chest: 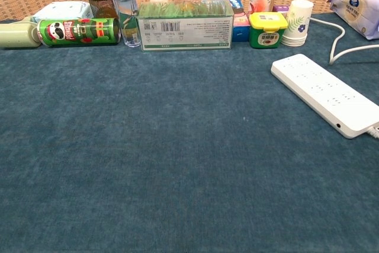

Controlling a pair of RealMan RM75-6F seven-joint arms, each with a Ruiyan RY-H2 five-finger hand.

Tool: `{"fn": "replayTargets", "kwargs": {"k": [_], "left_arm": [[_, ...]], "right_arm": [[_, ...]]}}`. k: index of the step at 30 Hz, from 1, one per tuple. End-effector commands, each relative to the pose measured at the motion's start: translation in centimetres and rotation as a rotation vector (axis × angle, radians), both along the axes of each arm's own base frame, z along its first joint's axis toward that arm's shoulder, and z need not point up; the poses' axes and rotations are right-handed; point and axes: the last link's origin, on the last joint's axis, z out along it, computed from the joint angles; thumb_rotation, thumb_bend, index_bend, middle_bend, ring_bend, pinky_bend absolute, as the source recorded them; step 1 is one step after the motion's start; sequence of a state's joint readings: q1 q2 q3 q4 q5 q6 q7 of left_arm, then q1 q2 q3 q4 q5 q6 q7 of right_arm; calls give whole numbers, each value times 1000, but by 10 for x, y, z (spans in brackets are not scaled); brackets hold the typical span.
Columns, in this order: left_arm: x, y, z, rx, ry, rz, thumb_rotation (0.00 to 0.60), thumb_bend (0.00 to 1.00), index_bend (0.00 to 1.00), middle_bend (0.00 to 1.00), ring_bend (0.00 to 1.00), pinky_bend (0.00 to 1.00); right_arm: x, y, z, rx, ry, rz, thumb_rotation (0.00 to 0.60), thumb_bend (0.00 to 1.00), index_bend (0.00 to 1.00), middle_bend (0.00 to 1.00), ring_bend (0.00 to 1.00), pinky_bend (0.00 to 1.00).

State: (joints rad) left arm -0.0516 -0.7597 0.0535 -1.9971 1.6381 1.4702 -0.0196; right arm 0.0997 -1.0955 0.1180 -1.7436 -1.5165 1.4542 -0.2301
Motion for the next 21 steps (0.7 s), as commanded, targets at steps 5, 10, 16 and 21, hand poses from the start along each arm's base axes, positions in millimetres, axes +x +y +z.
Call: {"fn": "replayTargets", "kwargs": {"k": [5, 10, 16, 21], "left_arm": [[-1, 3, -8, -15, -8, 4, 600, 112, 0, 0, 0, 21], [1, 3, -6, -7, -4, 12, 600, 113, 0, 0, 0, 21], [2, 3, -6, -8, 7, 25, 600, 112, 0, 0, 0, 21], [4, 4, -5, -3, 11, 27, 600, 113, 0, 0, 0, 21]], "right_arm": [[10, -27, -31, 182, 49, -1, 600, 798, 47, 1000, 1000, 1000], [15, -40, -42, 240, 65, -4, 600, 804, 87, 1000, 1000, 1000], [28, -45, -57, 321, 67, 7, 600, 806, 184, 1000, 1000, 1000], [31, -47, -63, 345, 82, 12, 600, 806, 226, 1000, 1000, 1000]]}}
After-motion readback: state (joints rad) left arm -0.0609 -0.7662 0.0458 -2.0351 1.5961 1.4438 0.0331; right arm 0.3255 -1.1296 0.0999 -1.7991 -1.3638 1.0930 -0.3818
